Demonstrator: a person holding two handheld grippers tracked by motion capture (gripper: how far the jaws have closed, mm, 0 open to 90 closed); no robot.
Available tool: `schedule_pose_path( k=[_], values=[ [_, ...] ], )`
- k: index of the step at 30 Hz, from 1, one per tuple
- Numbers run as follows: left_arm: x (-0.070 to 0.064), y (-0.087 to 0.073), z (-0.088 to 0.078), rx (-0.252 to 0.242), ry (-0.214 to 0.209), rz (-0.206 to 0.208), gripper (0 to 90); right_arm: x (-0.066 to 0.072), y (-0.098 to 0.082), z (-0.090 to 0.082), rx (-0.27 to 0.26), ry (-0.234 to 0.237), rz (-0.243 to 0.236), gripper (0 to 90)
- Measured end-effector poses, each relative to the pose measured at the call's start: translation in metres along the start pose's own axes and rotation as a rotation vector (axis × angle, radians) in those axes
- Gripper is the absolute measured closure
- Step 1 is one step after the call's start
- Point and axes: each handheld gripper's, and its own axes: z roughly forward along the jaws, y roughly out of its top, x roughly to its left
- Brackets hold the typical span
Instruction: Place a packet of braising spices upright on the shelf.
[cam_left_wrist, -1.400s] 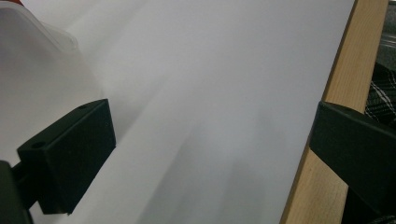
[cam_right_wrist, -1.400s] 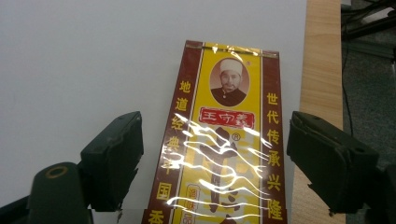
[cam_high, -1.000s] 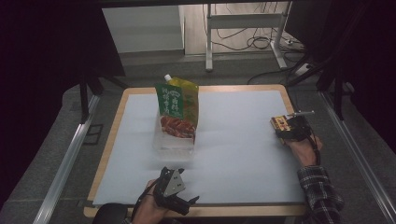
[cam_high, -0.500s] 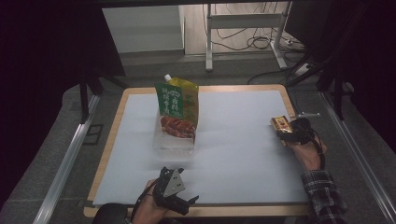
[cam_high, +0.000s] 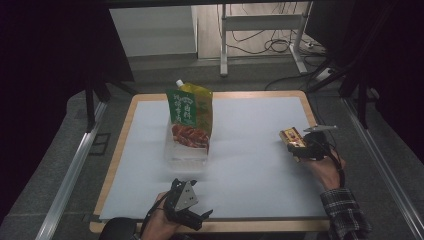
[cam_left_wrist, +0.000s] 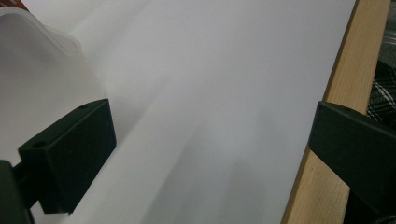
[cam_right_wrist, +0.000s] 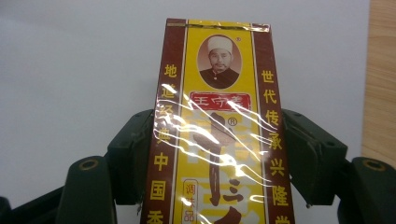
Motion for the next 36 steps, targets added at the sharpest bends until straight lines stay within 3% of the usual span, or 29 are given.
schedule_pose_path(
  k=[15,23,36],
  values=[
    [0.000,0.000,0.000,-0.005,0.000,0.000,0.7,0.040,-0.006,-0.013,-0.012,0.107,-0.080,31.6],
    [-0.001,0.000,0.001,-0.005,-0.001,0.002,0.7,0.066,-0.011,-0.018,0.000,0.165,-0.147,31.6],
    [-0.001,0.001,0.000,-0.010,-0.003,0.001,0.7,0.095,-0.018,-0.010,0.040,0.228,-0.227,31.5]
  ],
)
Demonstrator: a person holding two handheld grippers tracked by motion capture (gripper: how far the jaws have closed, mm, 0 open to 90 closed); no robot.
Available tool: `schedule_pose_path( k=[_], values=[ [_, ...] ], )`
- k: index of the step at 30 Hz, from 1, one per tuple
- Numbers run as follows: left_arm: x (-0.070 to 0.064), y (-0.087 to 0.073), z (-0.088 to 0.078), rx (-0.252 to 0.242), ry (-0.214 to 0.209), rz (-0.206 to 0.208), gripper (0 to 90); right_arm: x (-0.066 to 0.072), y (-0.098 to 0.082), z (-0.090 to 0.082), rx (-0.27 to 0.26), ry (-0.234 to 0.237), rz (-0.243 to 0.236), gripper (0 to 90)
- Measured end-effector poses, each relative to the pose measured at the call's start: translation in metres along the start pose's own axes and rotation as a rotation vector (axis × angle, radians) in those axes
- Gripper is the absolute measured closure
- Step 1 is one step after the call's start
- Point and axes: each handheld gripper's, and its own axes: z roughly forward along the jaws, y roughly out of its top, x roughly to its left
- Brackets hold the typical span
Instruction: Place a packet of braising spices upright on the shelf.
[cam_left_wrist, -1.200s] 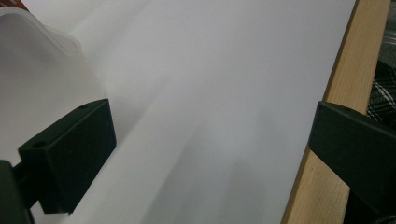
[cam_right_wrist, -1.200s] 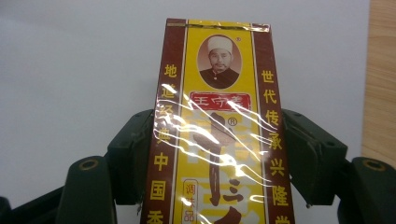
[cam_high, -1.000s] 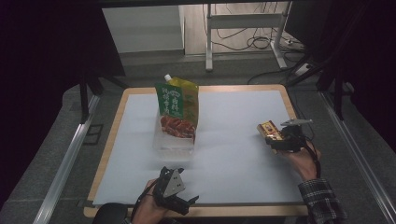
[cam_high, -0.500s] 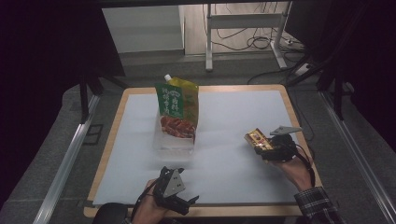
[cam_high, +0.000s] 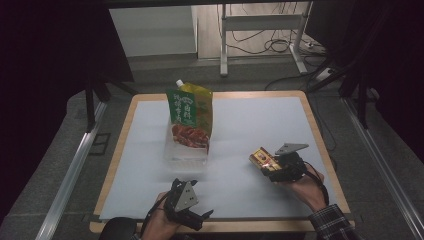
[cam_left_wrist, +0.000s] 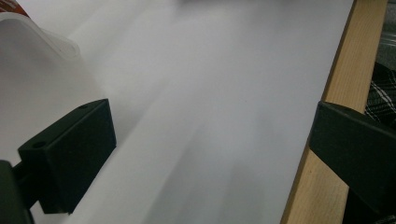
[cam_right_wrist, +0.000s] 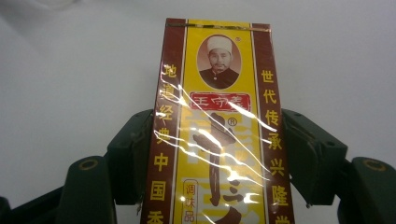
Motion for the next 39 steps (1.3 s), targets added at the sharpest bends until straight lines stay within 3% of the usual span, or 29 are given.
schedule_pose_path(
  k=[10,18,33,39],
  values=[
    [0.000,0.000,0.000,0.001,-0.002,0.000,0.7,0.003,-0.006,0.014,0.053,0.033,-0.049,30.8],
    [0.000,0.000,0.001,0.006,-0.004,0.005,0.7,0.000,-0.006,0.018,0.071,0.068,-0.031,22.5],
    [0.002,0.000,0.000,0.000,0.002,-0.010,0.6,-0.005,0.013,0.011,0.165,0.084,0.003,22.6],
    [0.002,0.000,0.000,0.003,0.004,-0.008,0.6,-0.004,0.025,0.015,0.242,0.084,-0.031,22.6]
  ],
)
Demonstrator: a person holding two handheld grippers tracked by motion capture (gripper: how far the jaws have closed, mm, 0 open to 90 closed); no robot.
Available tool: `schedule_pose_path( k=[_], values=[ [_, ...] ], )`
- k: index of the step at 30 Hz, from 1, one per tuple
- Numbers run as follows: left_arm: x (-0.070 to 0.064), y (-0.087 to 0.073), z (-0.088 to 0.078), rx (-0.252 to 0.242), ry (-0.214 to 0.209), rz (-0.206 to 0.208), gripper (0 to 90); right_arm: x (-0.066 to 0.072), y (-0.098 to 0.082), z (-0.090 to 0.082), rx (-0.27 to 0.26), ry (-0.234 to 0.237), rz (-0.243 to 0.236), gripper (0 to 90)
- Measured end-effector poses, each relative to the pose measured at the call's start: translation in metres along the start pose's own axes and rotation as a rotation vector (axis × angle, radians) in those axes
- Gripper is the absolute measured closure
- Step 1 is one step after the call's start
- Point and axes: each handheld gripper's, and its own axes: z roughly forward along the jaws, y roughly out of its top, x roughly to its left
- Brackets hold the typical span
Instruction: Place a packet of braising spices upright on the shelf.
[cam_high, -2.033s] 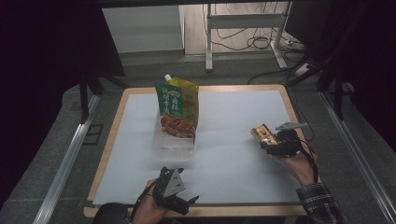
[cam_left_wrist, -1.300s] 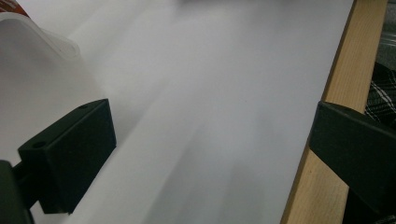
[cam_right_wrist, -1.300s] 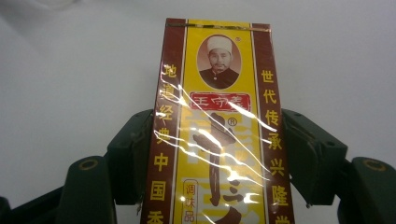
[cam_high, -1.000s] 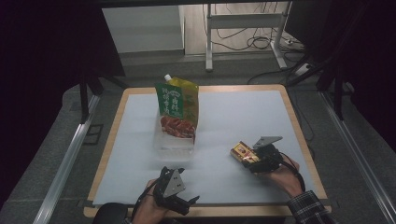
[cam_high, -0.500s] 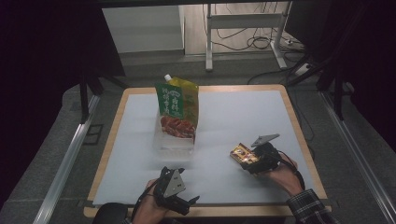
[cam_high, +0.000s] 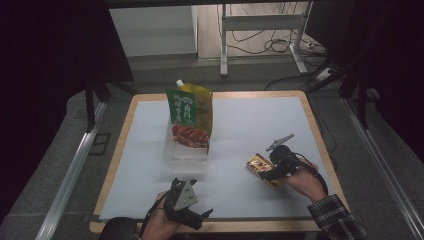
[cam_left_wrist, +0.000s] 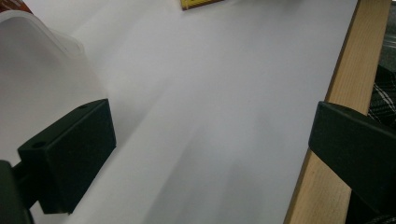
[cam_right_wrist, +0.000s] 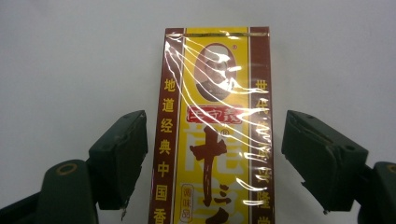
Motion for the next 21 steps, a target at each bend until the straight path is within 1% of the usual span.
schedule_pose_path(
  k=[9,13,15,17,19,21],
  values=[
    [0.000,0.000,0.000,0.005,-0.002,0.003,0.6,0.002,0.022,0.006,0.105,-0.009,-0.029,23.6],
    [0.000,0.000,0.000,0.008,-0.002,0.004,0.6,0.004,0.032,0.010,0.159,-0.010,-0.053,24.1],
    [0.000,0.000,0.000,0.010,-0.005,0.005,0.6,0.005,0.037,0.012,0.189,-0.018,-0.064,24.2],
    [0.000,0.000,0.001,0.012,-0.005,0.006,0.6,0.005,0.041,0.016,0.223,-0.016,-0.068,24.6],
    [0.000,0.000,0.001,0.012,-0.006,0.006,0.6,0.005,0.045,0.020,0.254,-0.027,-0.074,24.9],
    [0.000,0.000,0.001,0.012,-0.007,0.006,0.6,0.005,0.048,0.024,0.281,-0.028,-0.076,25.2]
  ],
)
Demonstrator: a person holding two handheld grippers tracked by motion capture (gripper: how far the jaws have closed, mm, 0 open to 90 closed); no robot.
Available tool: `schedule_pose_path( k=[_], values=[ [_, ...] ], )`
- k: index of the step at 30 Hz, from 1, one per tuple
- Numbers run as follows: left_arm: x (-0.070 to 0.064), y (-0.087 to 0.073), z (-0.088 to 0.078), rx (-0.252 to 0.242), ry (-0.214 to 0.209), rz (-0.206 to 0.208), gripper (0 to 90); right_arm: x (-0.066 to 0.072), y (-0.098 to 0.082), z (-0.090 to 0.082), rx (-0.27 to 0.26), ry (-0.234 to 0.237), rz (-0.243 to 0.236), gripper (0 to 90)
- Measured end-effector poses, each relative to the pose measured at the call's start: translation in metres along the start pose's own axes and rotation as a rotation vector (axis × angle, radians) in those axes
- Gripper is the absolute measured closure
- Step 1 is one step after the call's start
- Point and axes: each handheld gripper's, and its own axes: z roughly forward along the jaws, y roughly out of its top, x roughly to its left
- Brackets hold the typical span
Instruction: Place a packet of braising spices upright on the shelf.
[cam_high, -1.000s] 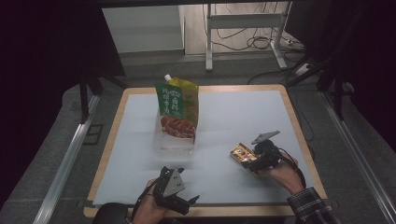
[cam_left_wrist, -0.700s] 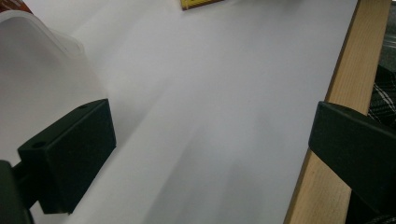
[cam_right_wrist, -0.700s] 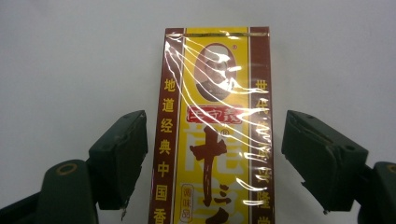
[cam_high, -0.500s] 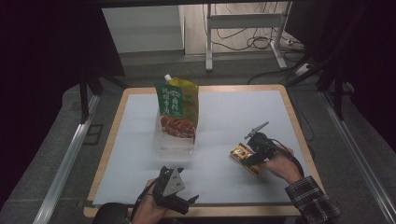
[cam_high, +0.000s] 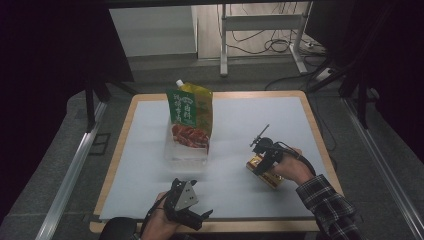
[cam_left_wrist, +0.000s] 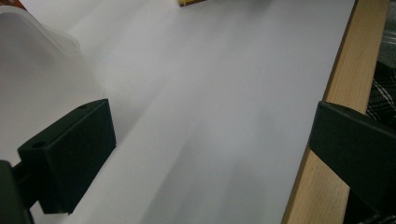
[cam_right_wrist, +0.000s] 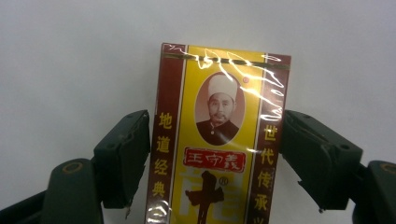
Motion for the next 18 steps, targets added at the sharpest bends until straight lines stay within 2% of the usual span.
schedule_pose_path(
  k=[5,10,14,18],
  values=[
    [0.000,0.000,0.001,0.006,-0.002,0.003,0.6,0.001,0.006,0.008,0.037,-0.006,-0.019,28.0],
    [0.000,0.000,0.000,0.006,0.001,0.004,0.7,0.004,0.006,0.006,0.047,-0.022,-0.025,30.8],
    [0.000,0.000,0.000,0.004,0.002,0.003,0.7,0.005,0.004,-0.002,-0.017,-0.047,-0.017,31.3],
    [-0.001,0.000,0.000,0.004,0.005,0.004,0.7,0.002,0.000,-0.010,-0.091,-0.030,0.004,31.4]
  ],
)
